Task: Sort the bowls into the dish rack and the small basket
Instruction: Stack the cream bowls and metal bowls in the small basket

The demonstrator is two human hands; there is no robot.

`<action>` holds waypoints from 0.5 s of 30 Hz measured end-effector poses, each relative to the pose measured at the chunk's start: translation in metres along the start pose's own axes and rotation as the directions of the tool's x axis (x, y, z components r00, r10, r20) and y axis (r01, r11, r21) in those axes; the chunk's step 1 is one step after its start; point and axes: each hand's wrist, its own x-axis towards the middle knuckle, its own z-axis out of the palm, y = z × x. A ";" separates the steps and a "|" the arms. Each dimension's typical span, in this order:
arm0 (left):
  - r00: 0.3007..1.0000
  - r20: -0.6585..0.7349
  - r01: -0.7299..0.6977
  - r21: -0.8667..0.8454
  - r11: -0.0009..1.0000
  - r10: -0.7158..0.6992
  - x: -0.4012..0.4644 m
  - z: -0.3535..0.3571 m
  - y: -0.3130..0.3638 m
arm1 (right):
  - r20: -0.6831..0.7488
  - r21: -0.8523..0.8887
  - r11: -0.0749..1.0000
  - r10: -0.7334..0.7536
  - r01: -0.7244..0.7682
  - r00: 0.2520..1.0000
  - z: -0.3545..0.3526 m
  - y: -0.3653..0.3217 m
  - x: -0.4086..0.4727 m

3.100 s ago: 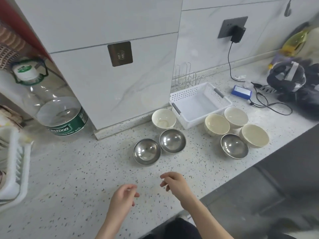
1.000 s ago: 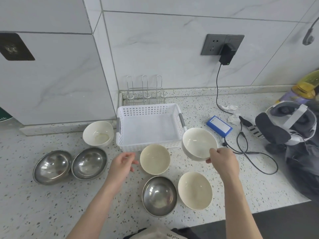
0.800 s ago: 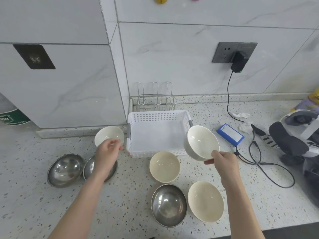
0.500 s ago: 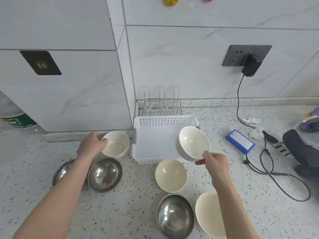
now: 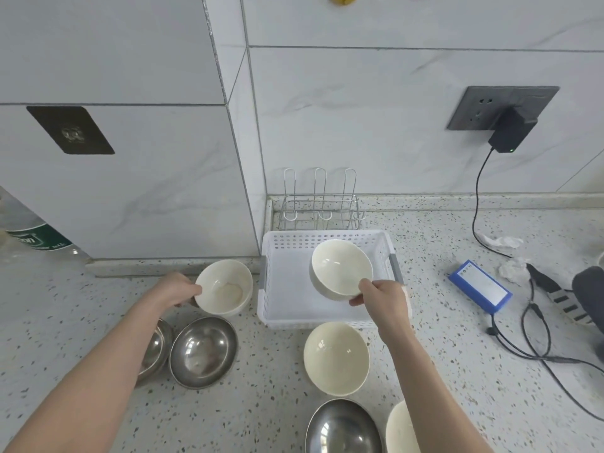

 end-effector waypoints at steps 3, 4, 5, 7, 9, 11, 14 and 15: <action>0.999 -0.039 -0.034 0.006 0.999 0.034 -0.003 0.001 0.001 | 0.026 -0.019 1.000 0.011 -0.010 1.000 0.011 -0.003 0.007; 0.998 -0.053 -0.044 0.005 0.999 0.045 -0.003 0.002 0.001 | 0.038 -0.030 0.999 0.013 -0.012 0.999 0.014 -0.004 0.009; 0.997 -0.062 -0.055 -0.002 0.998 0.055 -0.004 0.002 0.000 | 0.046 -0.044 0.999 0.014 -0.012 0.999 0.017 -0.006 0.011; 0.994 -0.081 -0.076 -0.006 0.997 0.075 -0.008 0.000 -0.002 | 0.058 -0.070 0.997 0.014 -0.010 0.998 0.023 -0.008 0.014; 0.991 -0.104 -0.085 -0.003 0.996 0.084 -0.013 -0.003 -0.005 | 0.076 -0.088 0.996 0.018 -0.011 0.997 0.029 -0.011 0.017; 0.986 -0.144 -0.084 -0.020 0.996 0.080 -0.019 -0.008 -0.008 | 0.097 -0.100 0.995 0.030 -0.020 0.995 0.034 -0.013 0.021; 0.974 -0.218 -0.074 -0.081 0.994 0.054 -0.027 -0.015 -0.012 | 0.122 -0.125 0.992 0.047 -0.032 0.991 0.043 -0.017 0.026; 0.971 -0.237 -0.066 -0.112 0.992 0.037 -0.030 -0.017 -0.012 | 0.131 -0.129 0.991 0.050 -0.033 0.990 0.046 -0.018 0.027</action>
